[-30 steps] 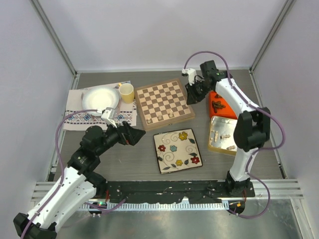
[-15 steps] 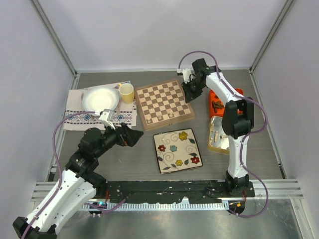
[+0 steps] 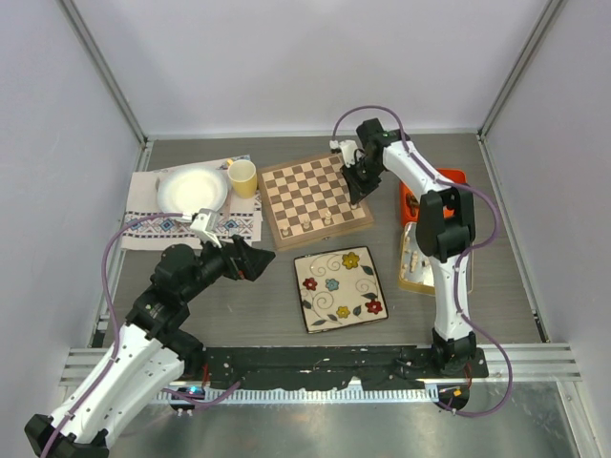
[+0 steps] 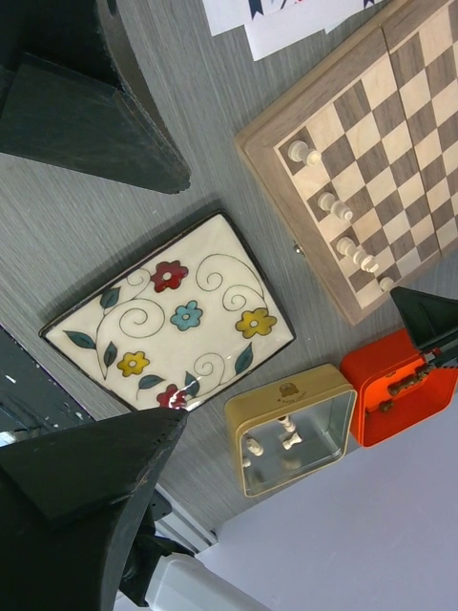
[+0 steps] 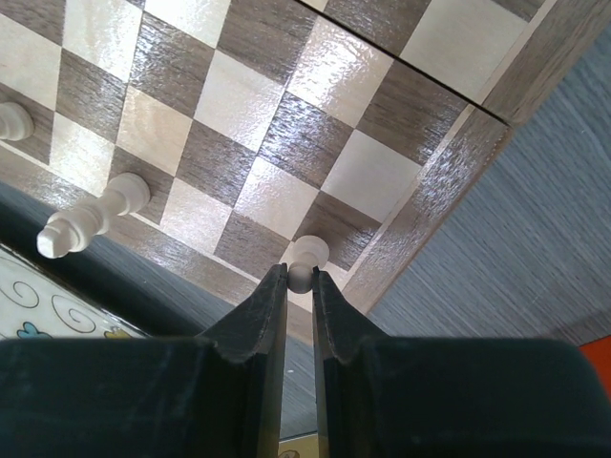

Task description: Set up the chess pieces on the board

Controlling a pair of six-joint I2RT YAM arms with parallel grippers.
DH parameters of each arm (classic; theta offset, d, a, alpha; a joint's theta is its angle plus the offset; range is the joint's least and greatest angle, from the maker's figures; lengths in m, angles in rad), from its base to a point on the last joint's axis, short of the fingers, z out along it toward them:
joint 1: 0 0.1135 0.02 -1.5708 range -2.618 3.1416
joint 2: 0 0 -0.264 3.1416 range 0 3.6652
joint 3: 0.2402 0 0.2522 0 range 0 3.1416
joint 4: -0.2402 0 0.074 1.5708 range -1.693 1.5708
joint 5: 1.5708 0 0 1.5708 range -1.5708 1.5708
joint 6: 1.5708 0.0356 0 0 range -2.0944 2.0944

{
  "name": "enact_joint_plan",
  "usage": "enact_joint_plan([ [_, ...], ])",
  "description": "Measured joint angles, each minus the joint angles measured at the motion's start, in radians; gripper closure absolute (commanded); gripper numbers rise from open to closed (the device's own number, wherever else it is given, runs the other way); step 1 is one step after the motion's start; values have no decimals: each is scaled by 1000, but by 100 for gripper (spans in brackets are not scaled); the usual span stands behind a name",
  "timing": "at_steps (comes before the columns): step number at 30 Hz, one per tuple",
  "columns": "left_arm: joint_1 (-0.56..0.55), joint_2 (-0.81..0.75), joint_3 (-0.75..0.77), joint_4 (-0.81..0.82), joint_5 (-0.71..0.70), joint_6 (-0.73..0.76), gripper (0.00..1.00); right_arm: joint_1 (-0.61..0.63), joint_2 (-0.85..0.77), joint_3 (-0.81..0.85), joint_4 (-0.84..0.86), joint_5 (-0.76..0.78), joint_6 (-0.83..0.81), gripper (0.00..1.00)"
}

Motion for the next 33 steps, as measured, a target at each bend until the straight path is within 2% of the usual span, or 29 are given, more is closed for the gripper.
enact_joint_plan([
  [33,0,0,0,0,0,0,0,9,47,55,-19,32,0,81],
])
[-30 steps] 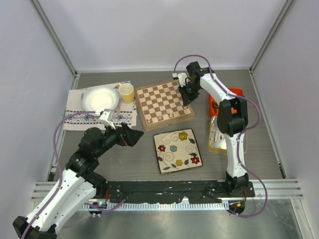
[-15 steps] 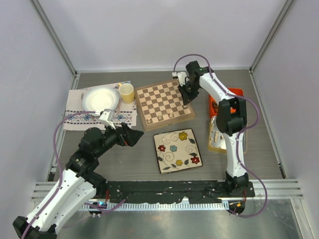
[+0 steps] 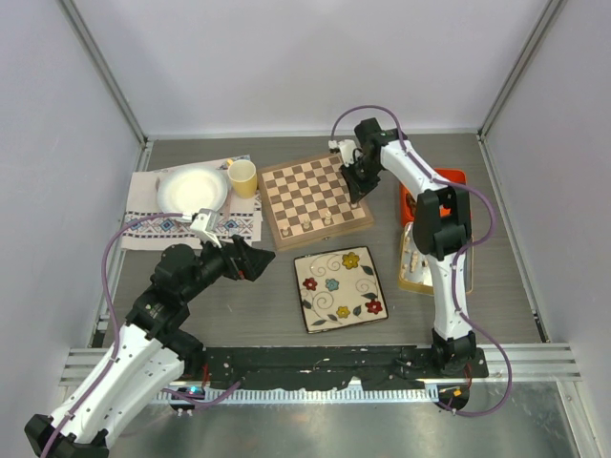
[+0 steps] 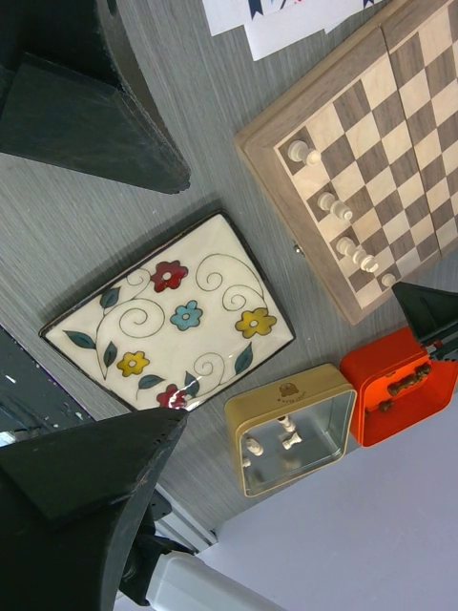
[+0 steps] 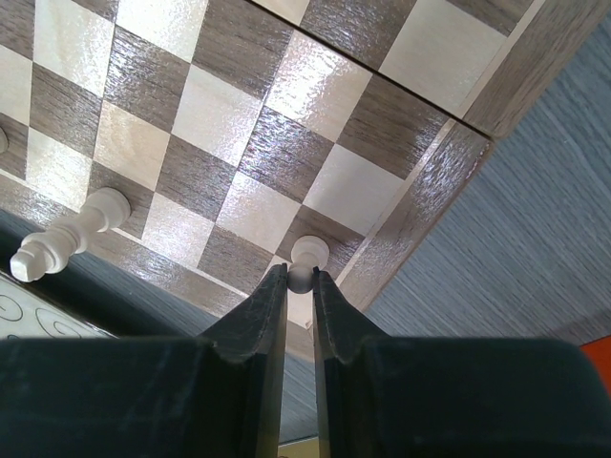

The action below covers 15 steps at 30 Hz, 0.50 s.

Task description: Set up the chess pieces on the board

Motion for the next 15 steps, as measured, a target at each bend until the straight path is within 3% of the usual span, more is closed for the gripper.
enact_joint_plan([
  [10,0,-6,0,0,0,0,0,3,7,6,-1,0,0,71],
  [15,0,-8,0,0,0,0,0,3,13,6,0,3,0,60],
])
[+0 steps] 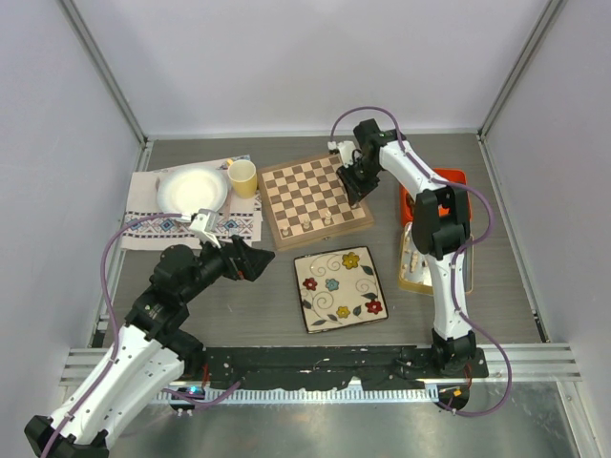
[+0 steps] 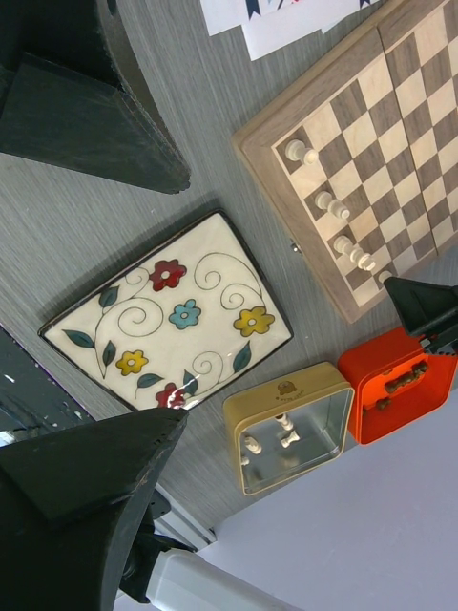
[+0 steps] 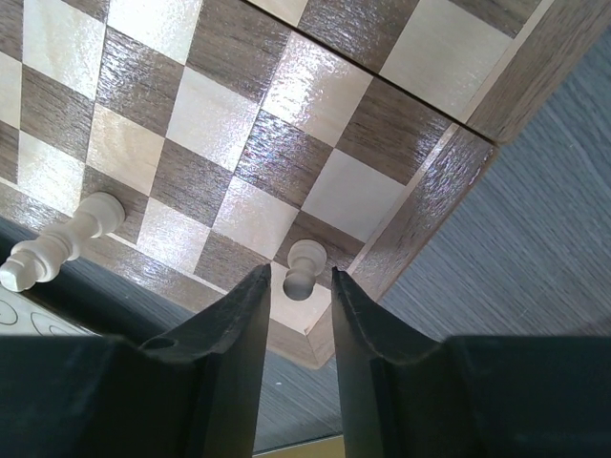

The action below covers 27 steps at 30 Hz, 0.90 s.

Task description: Set up the chess pieces on the board

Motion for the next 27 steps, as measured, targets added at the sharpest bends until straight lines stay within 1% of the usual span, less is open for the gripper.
enact_joint_plan([
  [5,0,-1,0,0,0,0,0,0,0,2,0,0,0,48],
  [8,0,-3,0,0,0,0,1,0,0,6,-2,0,0,45],
  [15,0,-7,0,2,0,-2,1,0,-30,-8,1,10,-2,42],
  [20,0,-5,0,13,5,-13,0,0,-182,-100,9,29,-14,42],
  [24,0,12,0,39,21,-36,0,-1,-370,-229,36,26,-43,42],
  [27,0,33,0,64,37,-60,0,-20,-526,-360,64,-25,-71,42],
])
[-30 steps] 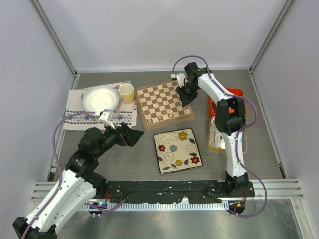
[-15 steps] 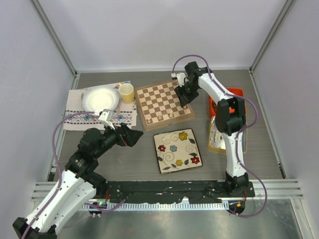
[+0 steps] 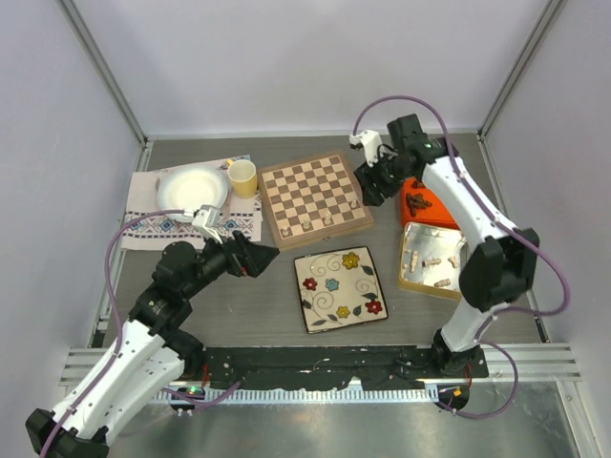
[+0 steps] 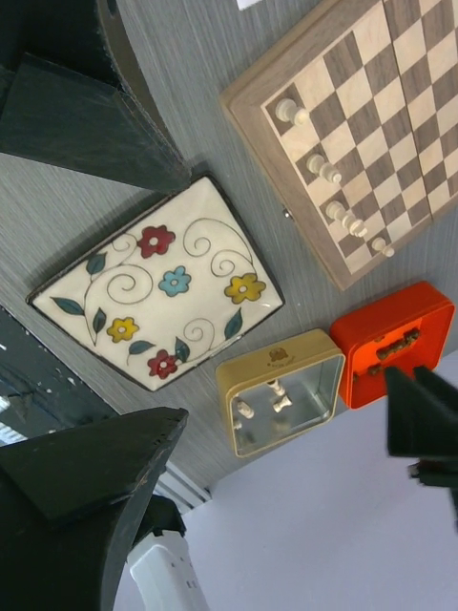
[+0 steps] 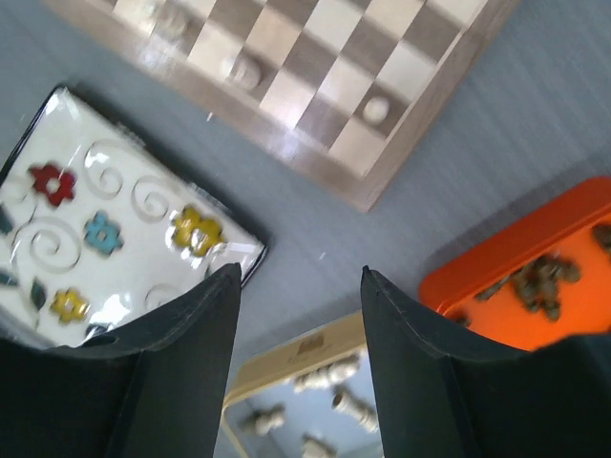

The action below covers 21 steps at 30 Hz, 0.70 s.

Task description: Set up the chess pieces on the board

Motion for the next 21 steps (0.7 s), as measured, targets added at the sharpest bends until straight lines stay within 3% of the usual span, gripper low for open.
enact_joint_plan([
  [3,0,21,0,35,16,-25,0,-56,-138,-153,19,-87,-22,42],
  [12,0,112,0,121,64,-62,1,-469,-354,-568,32,-188,-124,43],
  [21,0,177,0,174,97,-79,0,-552,-387,-737,50,-127,-305,46],
])
